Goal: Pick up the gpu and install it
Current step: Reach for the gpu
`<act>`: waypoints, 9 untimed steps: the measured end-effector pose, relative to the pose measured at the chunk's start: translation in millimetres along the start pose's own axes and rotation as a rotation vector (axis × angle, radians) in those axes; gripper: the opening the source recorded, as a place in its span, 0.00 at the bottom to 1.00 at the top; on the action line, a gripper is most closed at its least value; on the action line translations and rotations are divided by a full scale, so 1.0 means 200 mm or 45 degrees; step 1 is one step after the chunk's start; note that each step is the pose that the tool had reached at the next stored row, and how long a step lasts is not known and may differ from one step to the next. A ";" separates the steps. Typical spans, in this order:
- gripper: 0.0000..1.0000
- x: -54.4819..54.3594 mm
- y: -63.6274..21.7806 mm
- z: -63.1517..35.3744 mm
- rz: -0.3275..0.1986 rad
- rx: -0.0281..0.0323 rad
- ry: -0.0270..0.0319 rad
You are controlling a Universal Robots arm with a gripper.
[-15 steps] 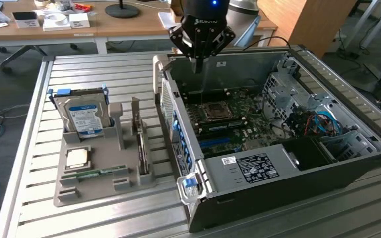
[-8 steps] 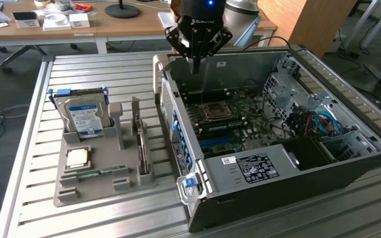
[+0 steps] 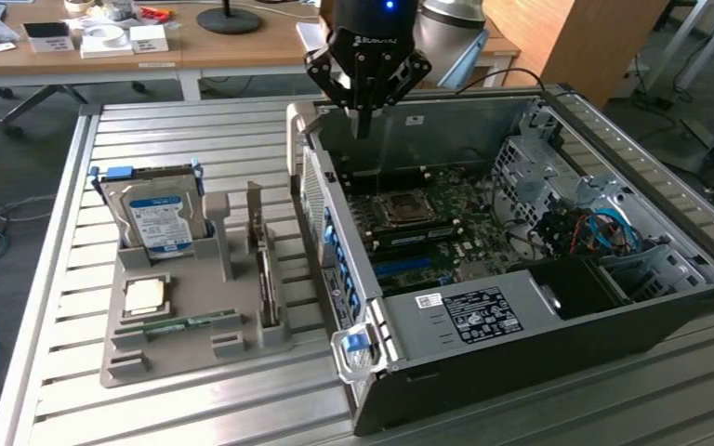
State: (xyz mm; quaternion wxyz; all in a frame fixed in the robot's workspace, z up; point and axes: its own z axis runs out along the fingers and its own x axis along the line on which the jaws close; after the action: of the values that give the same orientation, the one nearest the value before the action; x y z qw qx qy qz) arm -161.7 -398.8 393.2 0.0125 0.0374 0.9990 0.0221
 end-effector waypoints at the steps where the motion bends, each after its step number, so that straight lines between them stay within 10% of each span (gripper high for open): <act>1: 0.11 0.00 0.000 0.000 0.000 0.0000 0.0000; 9: 0.11 0.02 -0.001 -0.001 0.000 0.0000 0.0000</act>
State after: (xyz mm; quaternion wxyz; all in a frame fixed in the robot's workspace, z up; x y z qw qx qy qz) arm -165.2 -398.9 393.3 0.0125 0.0374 0.9990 0.0221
